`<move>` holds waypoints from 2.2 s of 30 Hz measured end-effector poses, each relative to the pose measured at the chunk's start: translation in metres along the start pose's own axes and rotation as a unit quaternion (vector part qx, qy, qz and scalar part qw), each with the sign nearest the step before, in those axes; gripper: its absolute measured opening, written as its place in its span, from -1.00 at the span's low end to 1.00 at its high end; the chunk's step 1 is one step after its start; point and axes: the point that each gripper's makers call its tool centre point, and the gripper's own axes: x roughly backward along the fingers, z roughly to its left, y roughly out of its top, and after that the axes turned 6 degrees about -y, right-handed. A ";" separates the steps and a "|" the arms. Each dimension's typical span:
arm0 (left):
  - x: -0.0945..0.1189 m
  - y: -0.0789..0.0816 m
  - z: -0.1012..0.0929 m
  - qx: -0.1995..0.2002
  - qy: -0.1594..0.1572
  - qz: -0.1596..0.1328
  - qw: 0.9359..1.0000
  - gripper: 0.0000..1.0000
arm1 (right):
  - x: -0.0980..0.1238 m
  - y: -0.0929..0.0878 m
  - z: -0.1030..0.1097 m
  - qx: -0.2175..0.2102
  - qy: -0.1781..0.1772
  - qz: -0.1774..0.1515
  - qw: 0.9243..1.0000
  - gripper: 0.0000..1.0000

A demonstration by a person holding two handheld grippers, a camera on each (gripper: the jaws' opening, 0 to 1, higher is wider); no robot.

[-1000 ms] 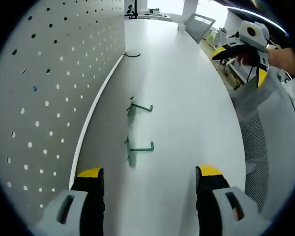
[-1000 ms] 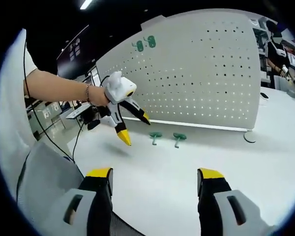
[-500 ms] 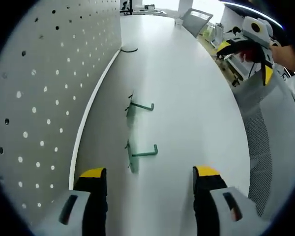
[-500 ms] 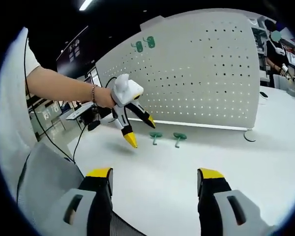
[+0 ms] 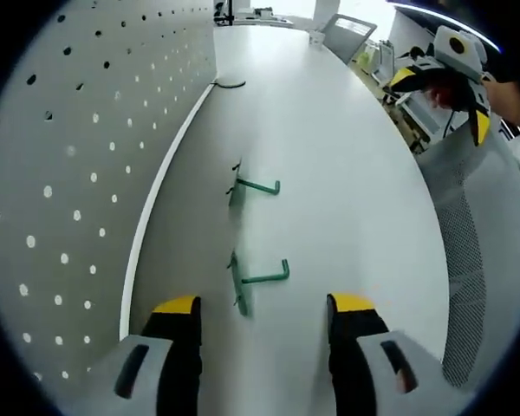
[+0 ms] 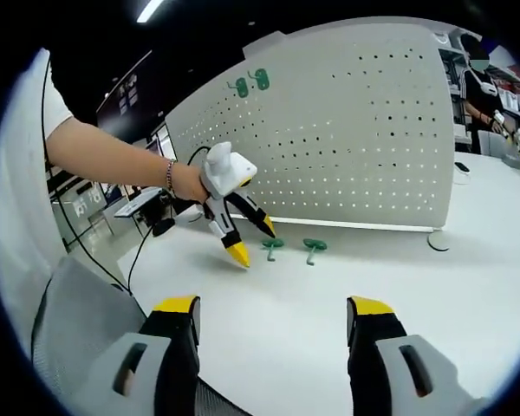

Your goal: Insert the hook assembly into the mounting plate slot until the hook locks in place.

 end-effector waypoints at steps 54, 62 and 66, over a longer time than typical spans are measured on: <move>-0.002 0.003 0.013 0.001 0.056 -0.022 0.998 -0.92 | 0.004 -0.003 -0.007 -0.009 -0.012 0.000 1.000 0.24; 0.001 0.006 0.014 -0.012 0.068 -0.036 0.997 -0.94 | 0.005 -0.002 -0.007 -0.010 -0.013 -0.002 1.000 0.23; 0.008 0.011 0.017 -0.004 0.078 -0.070 0.995 -0.95 | 0.005 -0.001 -0.007 -0.011 -0.014 -0.005 1.000 0.23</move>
